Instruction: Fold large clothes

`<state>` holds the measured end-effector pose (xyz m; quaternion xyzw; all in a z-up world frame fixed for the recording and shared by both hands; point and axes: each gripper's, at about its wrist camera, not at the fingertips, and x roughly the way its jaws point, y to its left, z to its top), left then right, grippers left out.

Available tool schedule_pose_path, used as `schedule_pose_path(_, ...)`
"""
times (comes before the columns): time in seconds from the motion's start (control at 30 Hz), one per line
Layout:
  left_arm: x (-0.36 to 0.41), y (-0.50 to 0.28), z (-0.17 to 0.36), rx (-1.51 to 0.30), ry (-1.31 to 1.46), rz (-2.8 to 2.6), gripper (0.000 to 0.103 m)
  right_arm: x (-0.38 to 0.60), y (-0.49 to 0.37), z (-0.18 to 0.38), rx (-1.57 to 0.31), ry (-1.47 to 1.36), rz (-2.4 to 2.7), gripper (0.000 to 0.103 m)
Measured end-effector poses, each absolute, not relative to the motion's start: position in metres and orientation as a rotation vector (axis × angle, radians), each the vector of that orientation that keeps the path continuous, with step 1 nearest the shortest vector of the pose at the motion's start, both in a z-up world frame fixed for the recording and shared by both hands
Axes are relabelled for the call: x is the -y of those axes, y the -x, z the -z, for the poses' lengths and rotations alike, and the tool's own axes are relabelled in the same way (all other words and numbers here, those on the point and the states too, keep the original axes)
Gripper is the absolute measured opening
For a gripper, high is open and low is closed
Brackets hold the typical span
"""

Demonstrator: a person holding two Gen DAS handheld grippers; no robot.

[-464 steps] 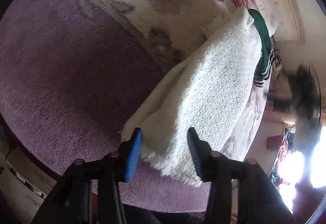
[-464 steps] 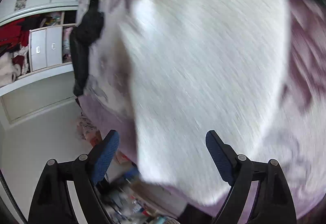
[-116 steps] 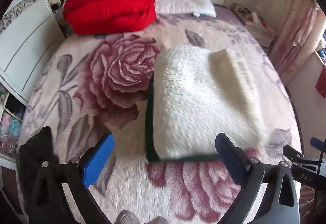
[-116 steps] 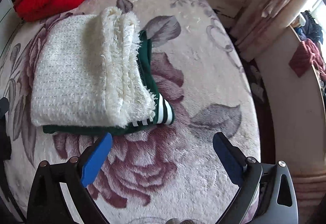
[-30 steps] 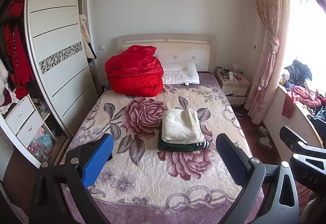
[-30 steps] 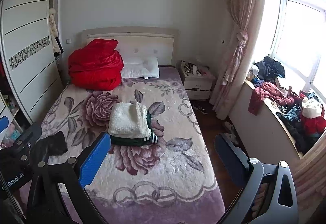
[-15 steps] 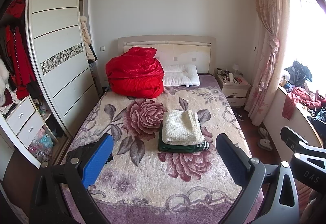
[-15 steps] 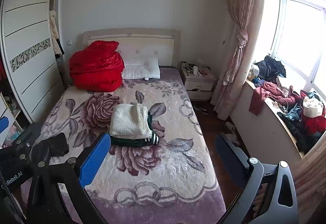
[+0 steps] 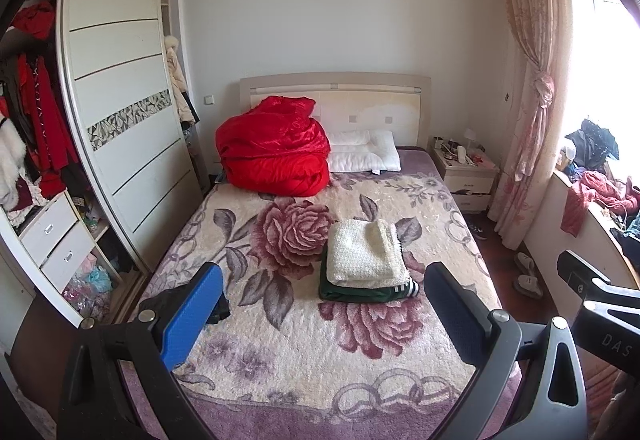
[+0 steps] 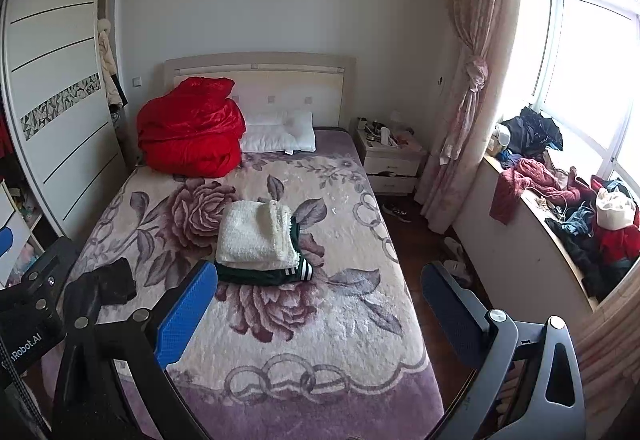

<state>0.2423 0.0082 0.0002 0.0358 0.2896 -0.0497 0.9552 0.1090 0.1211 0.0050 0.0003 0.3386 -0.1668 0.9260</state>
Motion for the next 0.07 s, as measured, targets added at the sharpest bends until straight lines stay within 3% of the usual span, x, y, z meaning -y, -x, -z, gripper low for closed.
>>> schedule_pose_path(0.07, -0.0086, -0.2431, -0.0001, -0.591, -0.073, 0.103, 0.103, -0.1214, -0.1086, -0.0048, -0.693, -0.001, 0.342, 0.103)
